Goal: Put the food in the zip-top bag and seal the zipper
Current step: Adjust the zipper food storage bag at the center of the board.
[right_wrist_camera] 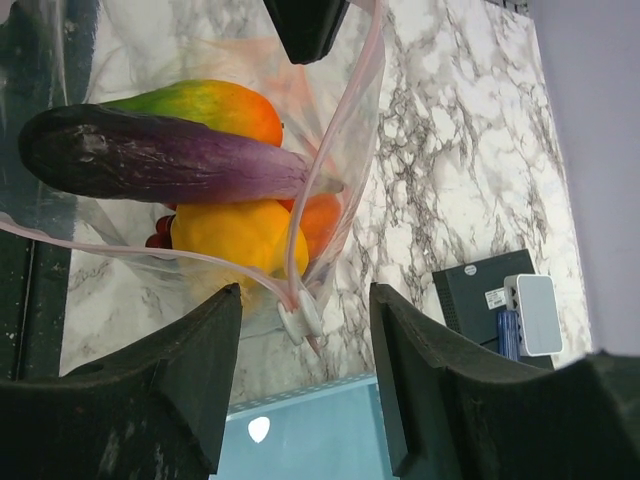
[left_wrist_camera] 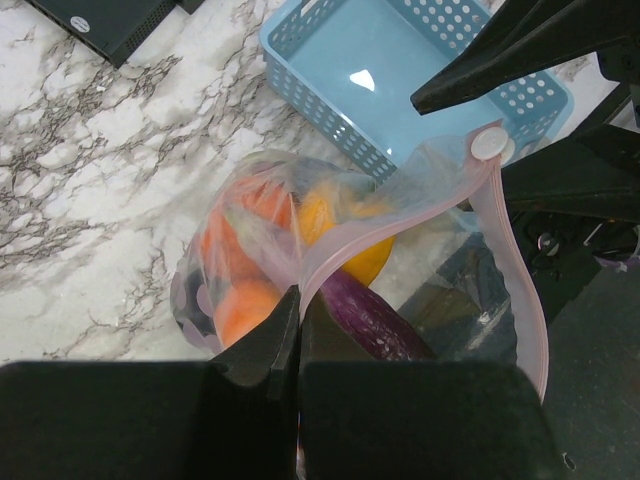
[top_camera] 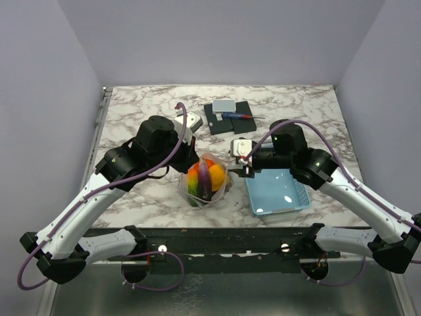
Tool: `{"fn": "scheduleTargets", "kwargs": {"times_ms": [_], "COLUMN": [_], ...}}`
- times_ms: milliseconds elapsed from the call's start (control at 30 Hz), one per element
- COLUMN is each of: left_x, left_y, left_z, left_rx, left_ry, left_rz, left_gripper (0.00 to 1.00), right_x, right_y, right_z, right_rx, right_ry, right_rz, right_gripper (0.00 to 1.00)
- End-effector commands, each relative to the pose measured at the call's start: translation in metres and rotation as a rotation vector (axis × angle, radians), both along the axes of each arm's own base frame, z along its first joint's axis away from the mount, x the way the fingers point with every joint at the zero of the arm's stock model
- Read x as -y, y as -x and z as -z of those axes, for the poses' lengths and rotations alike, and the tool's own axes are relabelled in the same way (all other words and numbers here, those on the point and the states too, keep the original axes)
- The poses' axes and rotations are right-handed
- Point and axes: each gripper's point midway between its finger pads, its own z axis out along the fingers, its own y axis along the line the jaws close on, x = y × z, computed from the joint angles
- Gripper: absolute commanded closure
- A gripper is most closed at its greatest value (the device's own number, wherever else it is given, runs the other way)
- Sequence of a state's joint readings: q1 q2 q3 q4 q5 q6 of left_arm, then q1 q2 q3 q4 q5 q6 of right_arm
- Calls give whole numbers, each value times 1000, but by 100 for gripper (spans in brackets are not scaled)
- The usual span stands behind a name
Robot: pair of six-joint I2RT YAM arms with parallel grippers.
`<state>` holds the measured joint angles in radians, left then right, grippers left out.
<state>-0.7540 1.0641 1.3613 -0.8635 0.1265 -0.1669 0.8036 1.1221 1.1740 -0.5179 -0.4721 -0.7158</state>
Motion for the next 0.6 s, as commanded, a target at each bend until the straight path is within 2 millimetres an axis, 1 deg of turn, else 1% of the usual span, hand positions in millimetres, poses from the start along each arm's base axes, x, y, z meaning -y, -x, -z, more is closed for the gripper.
{"fn": "scheduleTargets", "kwargs": {"times_ms": [0, 233, 267, 333, 400, 567], "left_x": [0, -1, -1, -2, -2, -6], "left_y": [2, 2, 2, 3, 3, 5], "left_z": [-6, -2, -3, -3, -2, -4], "left_rx": [8, 1, 3, 2, -1, 5], "left_ry": [12, 6, 8, 9, 9, 18], "left_rz": [13, 7, 6, 5, 3, -8], "left_gripper": [100, 100, 100, 100, 100, 100], "right_x": [-7, -5, -4, -3, -2, -3], "right_y": [5, 5, 5, 4, 4, 17], "right_z": [-19, -16, -16, -17, -20, -33], "right_rx": [19, 10, 8, 11, 13, -8], "right_ry": [-48, -35, -35, -32, -36, -68], "right_rz": [-52, -46, -44, -34, -25, -73], "right_gripper": [43, 62, 68, 85, 98, 99]}}
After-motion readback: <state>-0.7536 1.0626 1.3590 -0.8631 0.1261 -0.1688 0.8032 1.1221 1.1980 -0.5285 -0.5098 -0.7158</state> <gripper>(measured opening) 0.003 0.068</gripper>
